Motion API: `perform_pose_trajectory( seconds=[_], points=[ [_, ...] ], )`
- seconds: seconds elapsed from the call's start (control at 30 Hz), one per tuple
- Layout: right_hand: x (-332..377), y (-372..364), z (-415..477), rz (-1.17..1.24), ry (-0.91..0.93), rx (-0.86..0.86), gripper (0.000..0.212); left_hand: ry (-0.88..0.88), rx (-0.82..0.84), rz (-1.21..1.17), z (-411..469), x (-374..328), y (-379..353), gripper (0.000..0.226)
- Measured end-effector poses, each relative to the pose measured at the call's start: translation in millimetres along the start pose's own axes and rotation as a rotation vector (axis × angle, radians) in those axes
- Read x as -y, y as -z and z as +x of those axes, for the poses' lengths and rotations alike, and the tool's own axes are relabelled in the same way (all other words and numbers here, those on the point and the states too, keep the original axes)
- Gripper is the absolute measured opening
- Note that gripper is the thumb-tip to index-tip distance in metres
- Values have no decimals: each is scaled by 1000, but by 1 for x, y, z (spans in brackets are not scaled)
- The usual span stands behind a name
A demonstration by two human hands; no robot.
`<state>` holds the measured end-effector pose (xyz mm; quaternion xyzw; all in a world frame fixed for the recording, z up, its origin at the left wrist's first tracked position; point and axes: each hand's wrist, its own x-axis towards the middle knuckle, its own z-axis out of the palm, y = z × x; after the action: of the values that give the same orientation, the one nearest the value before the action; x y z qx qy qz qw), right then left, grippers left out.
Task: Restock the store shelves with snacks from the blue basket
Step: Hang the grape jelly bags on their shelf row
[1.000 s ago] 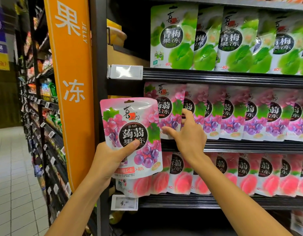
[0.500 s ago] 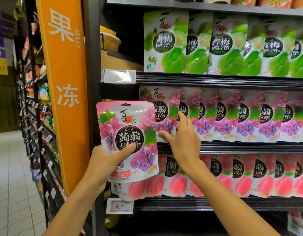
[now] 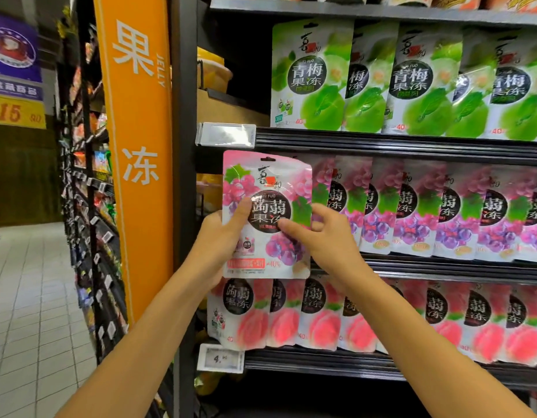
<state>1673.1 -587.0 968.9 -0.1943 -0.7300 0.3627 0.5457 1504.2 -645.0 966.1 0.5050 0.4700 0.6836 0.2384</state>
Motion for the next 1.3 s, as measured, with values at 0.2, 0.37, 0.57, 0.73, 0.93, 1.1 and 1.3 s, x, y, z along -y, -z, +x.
perform_pose_trajectory(
  seconds=[0.2,0.37,0.57,0.73,0.93,1.1,1.3],
  points=[
    [-5,-2,14,52,-133,-147,12,-229,-238,226,-12,-1,5,39],
    [1,-22,28,-119,-63,-239,15,-565,-176,622,-34,11,2,25],
    [3,-45,42,-157,-78,-284,26,-439,-59,783,-30,28,-4,40],
    [-1,-44,39,-193,-157,-123,23,-397,-65,866,-24,38,-4,48],
    [-15,-24,18,-543,72,-177,39,-397,-65,896,-25,45,-5,54],
    [-17,-20,17,-541,98,-226,30,-370,-76,837,-26,47,-14,54],
    [-23,-9,7,-481,142,-275,24,-374,-96,829,-28,46,-18,49]
  ],
)
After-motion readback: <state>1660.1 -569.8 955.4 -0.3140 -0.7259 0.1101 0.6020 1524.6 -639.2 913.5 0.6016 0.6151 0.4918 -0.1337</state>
